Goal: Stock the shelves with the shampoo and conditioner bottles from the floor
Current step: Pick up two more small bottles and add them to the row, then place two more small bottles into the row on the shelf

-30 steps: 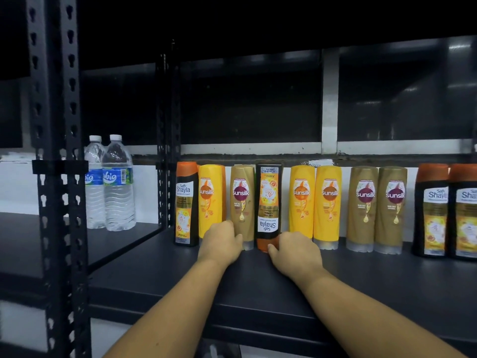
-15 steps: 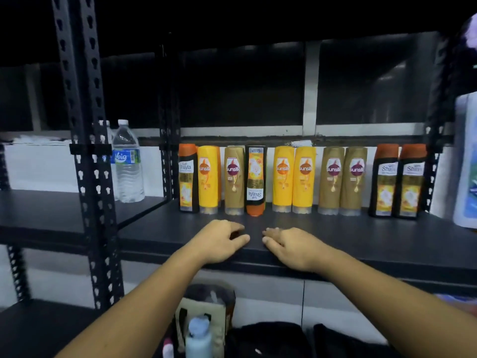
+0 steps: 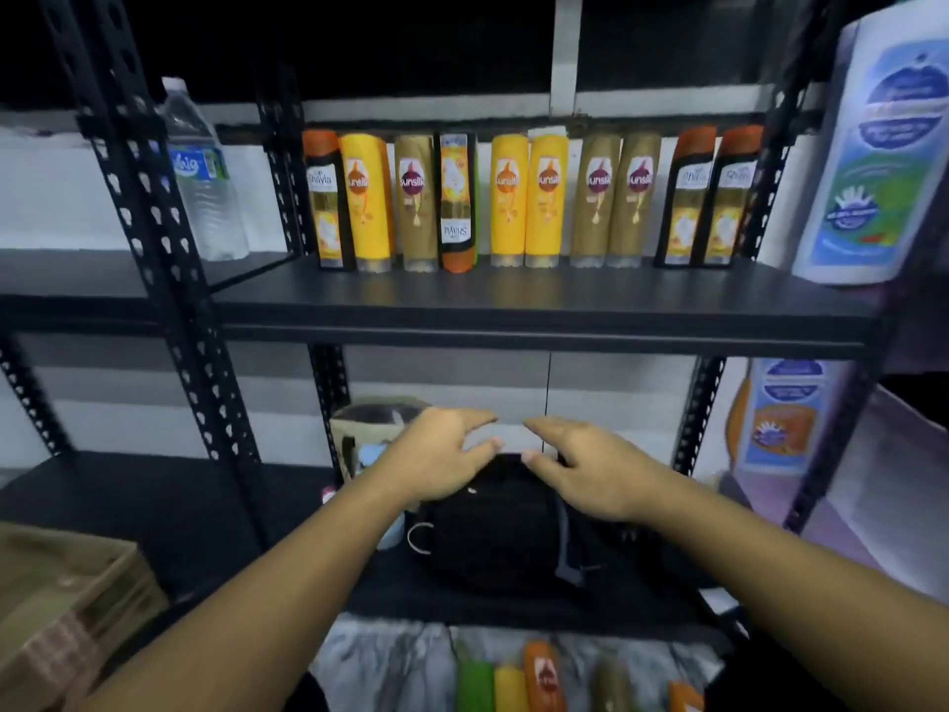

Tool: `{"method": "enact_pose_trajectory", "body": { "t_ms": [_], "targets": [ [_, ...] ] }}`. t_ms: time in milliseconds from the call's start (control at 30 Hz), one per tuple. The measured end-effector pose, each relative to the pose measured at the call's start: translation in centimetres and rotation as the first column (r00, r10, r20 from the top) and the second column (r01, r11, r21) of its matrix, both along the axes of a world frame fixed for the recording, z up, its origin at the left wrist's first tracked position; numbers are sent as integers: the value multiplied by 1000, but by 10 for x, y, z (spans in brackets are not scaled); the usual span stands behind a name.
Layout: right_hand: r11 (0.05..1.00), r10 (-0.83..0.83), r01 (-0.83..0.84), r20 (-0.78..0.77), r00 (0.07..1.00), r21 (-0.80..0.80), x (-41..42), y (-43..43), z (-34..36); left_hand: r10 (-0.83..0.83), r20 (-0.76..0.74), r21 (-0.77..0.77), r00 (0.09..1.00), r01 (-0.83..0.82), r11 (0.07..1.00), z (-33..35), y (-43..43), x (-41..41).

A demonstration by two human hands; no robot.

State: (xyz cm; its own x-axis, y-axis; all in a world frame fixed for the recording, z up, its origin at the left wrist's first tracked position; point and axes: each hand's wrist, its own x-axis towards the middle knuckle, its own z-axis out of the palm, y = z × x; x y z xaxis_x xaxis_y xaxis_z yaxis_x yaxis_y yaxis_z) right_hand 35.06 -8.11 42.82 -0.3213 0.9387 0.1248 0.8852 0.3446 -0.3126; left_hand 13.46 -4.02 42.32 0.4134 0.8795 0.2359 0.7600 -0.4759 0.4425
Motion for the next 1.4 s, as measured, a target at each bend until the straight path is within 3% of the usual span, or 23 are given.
{"method": "enact_pose_trajectory", "body": {
  "t_ms": [167,367,700,933,1067,1167,1300,1400],
  "targets": [
    [960,-31,39,34,999,-276,7,-19,-92,4,-88,-231,996,-24,973,-100,-20,13],
    [835,-121,133,59,991,-533,-1,-17,-211,42,-157,-512,987,-118,851,-223,-31,15],
    [664,-208,235,127,970,-710,-17,-4,-343,69,-231,-711,971,-217,669,-363,-24,1],
    [553,-337,254,65,939,-793,-42,28,-411,168,-180,-767,969,-246,593,-432,-14,-6],
    [502,-563,297,-45,825,-812,-52,45,-443,306,-103,-809,947,-258,528,-459,-9,-11],
    [480,-673,392,-43,738,-785,-54,61,-455,394,-51,-840,918,-252,481,-474,-3,-12],
    [532,-557,446,99,824,-720,-59,69,-466,472,-10,-854,881,-253,454,-487,-2,-12],
    [521,-511,411,112,852,-748,-71,65,-474,515,-17,-855,857,-279,436,-491,-5,-15]
  ]
}}
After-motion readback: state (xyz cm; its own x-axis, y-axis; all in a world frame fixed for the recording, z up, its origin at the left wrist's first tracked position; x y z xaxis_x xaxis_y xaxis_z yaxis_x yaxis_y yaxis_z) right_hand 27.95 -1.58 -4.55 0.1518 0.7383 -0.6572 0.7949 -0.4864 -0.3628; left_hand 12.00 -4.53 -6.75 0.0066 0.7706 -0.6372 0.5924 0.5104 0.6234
